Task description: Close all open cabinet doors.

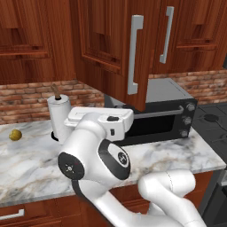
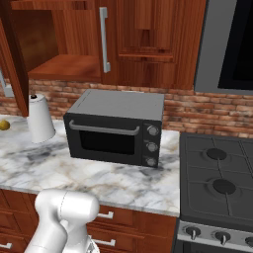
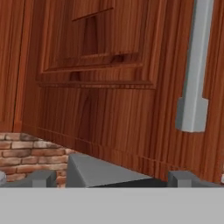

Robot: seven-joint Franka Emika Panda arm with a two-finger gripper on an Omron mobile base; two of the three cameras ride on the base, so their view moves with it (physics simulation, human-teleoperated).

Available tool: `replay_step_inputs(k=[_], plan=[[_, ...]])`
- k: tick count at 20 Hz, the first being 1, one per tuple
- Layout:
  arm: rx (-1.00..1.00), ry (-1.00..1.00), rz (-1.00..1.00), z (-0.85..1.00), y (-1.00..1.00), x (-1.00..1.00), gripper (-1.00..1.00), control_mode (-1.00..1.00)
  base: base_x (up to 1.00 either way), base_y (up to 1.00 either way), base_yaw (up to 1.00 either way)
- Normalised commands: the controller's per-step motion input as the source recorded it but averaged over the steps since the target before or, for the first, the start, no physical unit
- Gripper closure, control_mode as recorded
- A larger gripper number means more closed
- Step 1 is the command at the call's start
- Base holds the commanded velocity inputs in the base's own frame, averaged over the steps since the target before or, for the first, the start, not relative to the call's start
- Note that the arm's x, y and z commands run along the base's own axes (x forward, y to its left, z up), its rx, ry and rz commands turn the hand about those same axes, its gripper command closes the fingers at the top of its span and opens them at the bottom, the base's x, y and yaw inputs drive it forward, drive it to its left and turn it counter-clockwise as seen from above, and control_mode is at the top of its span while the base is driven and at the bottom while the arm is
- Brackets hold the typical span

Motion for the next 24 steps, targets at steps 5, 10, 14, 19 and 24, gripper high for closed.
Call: replay_step_inputs(k=[5, 10, 14, 19, 24], plan=[[0.0, -0.02, 0.0, -0.01, -0.29, 0.14, -1.0, -1.0, 0.0, 0.0, 0.0], [0.0, -0.06, -0.04, 0.0, -0.23, 0.08, -1.0, -1.0, 0.0, 0.0, 0.0], [0.0, -0.08, -0.04, 0.0, -0.16, 0.06, -1.0, -1.0, 0.0, 0.0, 0.0], [0.0, -0.08, -0.02, 0.0, -0.05, 0.19, -1.0, -1.0, 0.0, 0.0, 0.0], [0.0, -0.04, -0.01, 0.0, -0.01, 0.32, -1.0, -1.0, 0.0, 0.0, 0.0]])
